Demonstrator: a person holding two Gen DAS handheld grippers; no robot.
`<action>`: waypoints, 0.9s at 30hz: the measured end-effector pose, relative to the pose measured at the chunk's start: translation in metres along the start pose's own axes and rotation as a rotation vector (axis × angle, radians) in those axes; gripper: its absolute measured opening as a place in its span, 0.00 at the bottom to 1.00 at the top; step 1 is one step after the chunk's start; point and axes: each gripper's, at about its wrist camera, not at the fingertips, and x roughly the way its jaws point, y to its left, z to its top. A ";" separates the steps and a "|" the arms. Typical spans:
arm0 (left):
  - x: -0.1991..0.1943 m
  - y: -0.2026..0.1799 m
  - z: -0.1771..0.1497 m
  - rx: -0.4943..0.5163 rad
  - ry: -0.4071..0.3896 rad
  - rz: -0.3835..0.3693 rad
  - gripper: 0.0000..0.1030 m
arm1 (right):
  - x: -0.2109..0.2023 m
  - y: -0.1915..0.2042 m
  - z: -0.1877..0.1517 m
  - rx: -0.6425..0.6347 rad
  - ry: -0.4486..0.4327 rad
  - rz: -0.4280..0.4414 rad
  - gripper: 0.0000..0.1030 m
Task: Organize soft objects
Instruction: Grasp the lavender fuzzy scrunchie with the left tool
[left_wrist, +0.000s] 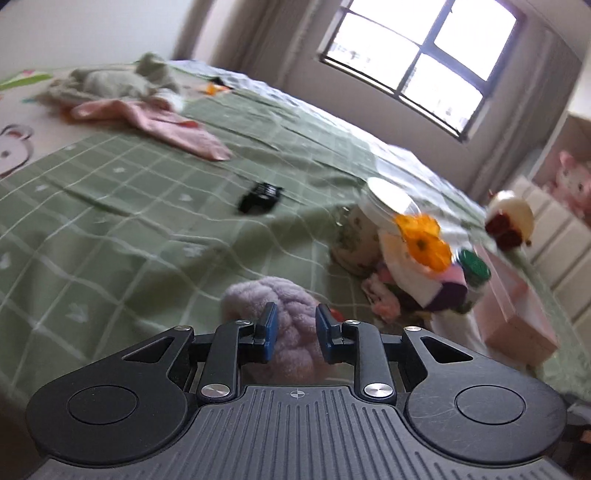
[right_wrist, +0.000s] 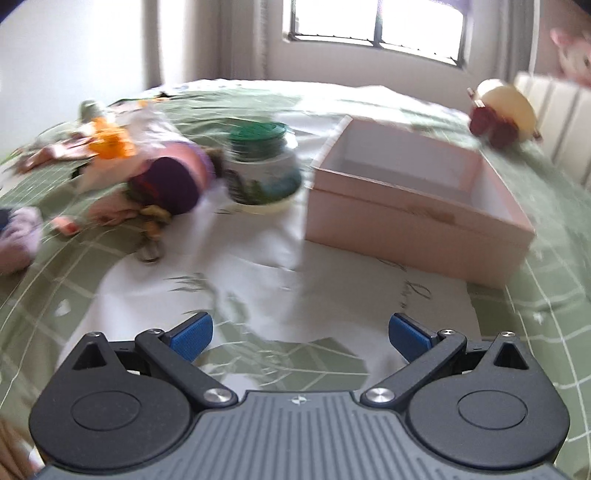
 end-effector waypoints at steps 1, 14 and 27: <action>0.005 -0.006 -0.001 0.031 0.003 0.021 0.25 | -0.001 0.004 0.001 -0.011 -0.002 -0.001 0.99; 0.019 -0.027 -0.024 0.311 -0.034 0.193 0.30 | -0.030 0.040 -0.001 -0.172 -0.086 0.014 0.99; -0.001 -0.010 -0.025 0.204 -0.067 0.240 0.31 | -0.041 0.046 -0.006 -0.146 -0.108 0.058 0.99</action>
